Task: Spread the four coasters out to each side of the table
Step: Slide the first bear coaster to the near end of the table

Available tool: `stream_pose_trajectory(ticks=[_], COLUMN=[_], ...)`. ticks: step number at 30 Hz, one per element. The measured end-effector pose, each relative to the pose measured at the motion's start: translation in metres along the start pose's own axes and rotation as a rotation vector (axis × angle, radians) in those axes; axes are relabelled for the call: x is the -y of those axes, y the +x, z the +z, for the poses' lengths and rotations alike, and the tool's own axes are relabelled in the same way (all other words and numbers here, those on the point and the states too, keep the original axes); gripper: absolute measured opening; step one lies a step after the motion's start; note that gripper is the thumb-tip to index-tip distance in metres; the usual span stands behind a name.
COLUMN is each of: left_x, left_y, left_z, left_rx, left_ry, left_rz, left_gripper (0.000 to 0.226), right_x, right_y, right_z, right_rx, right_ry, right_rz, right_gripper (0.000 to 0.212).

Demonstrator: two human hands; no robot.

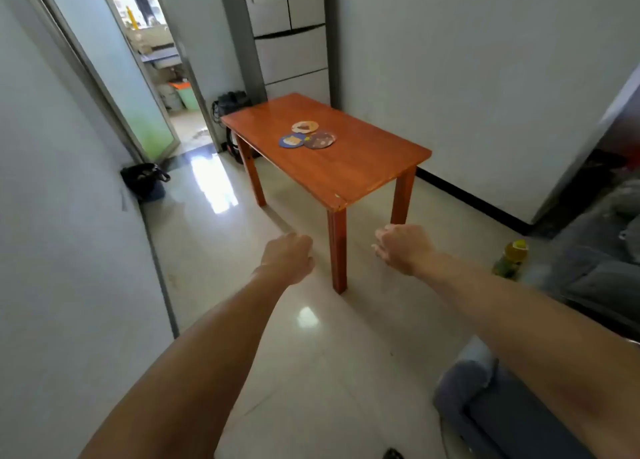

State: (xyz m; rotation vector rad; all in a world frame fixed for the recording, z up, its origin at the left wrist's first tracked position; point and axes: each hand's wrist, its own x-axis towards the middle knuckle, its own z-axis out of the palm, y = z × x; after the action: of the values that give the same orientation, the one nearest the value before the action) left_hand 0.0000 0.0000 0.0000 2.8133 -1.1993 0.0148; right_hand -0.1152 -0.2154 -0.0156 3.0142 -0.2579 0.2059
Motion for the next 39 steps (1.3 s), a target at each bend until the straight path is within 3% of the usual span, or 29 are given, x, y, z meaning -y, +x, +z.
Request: stream_pose_trajectory(ticks=[18, 32, 39], left_x=[0.035, 0.1, 0.118], left_y=[0.285, 0.546, 0.657], left_z=[0.021, 0.045, 0.081], left_rx=[-0.003, 0.122, 0.151], left_ry=[-0.123, -0.109, -0.11], left_rz=[-0.045, -0.115, -0.255], left_gripper=[0.016, 0.023, 0.025], right_x=[-0.137, -0.244, -0.305], right_y=[0.249, 0.472, 0.591], right_z=[0.055, 0.093, 0.156], right_rx=[0.04, 0.082, 0.134], right_ry=[-0.005, -0.021, -0.019], right_rz=[-0.04, -0.022, -0.163], right_gripper=[0.027, 0.031, 0.033])
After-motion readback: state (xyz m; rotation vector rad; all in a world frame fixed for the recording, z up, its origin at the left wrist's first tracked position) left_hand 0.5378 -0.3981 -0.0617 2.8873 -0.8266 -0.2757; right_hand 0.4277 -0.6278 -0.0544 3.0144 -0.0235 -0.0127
